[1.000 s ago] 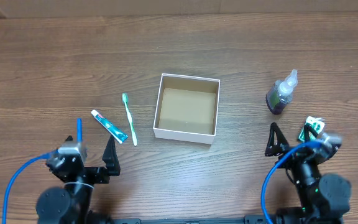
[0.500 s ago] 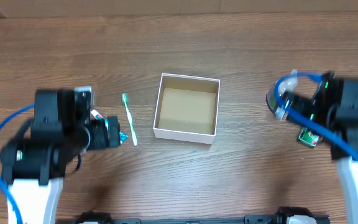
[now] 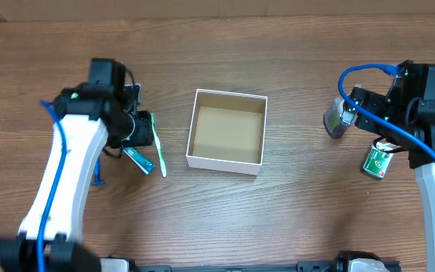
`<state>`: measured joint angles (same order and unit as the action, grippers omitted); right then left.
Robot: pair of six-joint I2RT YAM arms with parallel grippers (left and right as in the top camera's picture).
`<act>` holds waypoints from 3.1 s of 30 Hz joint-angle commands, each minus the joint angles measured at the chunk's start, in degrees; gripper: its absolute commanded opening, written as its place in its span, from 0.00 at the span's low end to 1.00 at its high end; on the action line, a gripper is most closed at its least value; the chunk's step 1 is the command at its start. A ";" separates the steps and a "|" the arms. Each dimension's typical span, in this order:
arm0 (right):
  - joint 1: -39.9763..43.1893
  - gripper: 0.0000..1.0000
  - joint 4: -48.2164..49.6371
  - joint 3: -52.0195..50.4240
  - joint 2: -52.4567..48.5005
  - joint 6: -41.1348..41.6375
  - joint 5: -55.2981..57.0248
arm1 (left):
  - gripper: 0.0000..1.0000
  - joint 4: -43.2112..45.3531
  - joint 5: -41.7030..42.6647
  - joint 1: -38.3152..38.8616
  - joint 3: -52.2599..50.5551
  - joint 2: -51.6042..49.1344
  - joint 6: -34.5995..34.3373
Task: Pack container
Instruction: 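Move the right gripper to the soap pump bottle and grasp it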
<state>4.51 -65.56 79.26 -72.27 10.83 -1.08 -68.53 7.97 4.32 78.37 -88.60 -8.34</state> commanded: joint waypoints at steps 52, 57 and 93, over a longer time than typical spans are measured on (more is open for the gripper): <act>0.15 0.96 3.76 1.86 -4.35 -5.33 2.99 | 1.00 -1.64 -3.67 5.44 14.14 5.60 -5.90; 0.17 0.93 9.18 1.86 -14.56 -4.81 6.16 | 1.00 -2.16 -15.39 4.96 14.14 11.93 -5.11; 0.17 0.34 12.72 1.79 -23.02 -4.70 4.85 | 1.00 -3.72 -17.38 2.03 13.99 13.22 -1.92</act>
<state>4.51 -53.17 79.85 -95.04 6.15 3.81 -72.27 -8.67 6.59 91.61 -75.77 -11.44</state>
